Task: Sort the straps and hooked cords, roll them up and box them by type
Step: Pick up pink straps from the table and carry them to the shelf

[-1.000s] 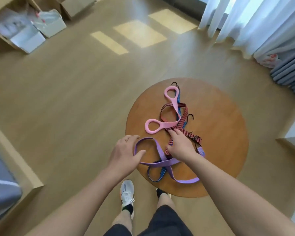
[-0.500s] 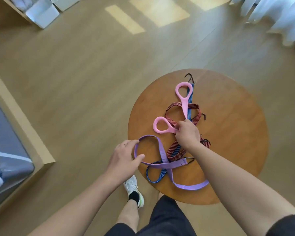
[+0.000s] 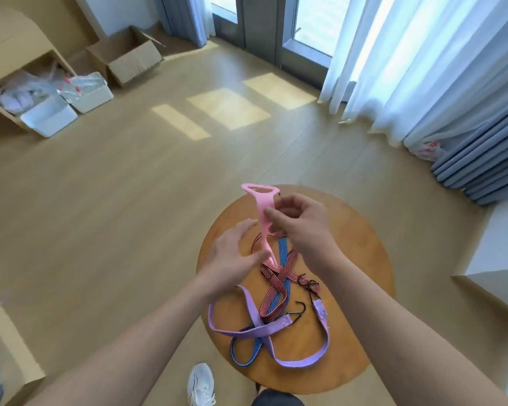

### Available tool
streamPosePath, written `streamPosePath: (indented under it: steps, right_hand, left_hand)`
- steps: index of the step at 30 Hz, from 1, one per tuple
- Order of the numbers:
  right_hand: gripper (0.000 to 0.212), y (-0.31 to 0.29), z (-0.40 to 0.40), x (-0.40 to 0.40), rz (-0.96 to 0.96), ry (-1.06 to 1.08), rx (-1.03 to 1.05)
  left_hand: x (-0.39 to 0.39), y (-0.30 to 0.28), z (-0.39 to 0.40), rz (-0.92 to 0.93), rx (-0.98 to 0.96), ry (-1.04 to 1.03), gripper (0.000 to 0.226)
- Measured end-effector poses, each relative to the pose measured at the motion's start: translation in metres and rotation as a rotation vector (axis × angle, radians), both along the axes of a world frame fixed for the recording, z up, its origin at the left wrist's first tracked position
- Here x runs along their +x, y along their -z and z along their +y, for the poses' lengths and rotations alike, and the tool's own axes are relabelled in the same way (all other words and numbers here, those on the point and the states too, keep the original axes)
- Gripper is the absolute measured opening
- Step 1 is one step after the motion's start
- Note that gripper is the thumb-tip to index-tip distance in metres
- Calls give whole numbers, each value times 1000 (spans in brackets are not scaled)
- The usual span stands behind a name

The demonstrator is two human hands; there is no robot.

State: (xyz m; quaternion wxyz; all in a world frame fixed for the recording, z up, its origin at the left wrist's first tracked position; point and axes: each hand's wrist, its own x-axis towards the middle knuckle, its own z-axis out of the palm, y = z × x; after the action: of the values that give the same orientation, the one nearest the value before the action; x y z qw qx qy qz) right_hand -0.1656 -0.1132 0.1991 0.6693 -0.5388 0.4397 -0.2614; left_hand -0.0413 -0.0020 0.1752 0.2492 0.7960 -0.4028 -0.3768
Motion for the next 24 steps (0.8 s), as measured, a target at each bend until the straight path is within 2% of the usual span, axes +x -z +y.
streamPosePath:
  steps: [2, 7, 14, 20, 22, 24]
  right_hand:
    - [18, -27, 2, -9, -55, 73, 54]
    - [19, -70, 8, -35, -41, 278, 50]
    - [10, -95, 56, -72, 81, 478, -93]
    - [15, -91, 103, -73, 180, 457, -301]
    - [23, -90, 119, -67, 118, 391, -299]
    - [45, -87, 136, -62, 69, 288, -299]
  left_hand:
    - [-3, -15, -11, 54, -65, 7, 40]
    - [-12, -50, -24, 227, -235, 97, 8]
    - [-19, -103, -31, 121, -373, 317, 12]
    - [-22, -151, -14, -44, -458, 450, 16]
    - [-20, -161, -3, -85, -464, 489, 15]
    - [-18, -168, 8, -82, -462, 504, 16]
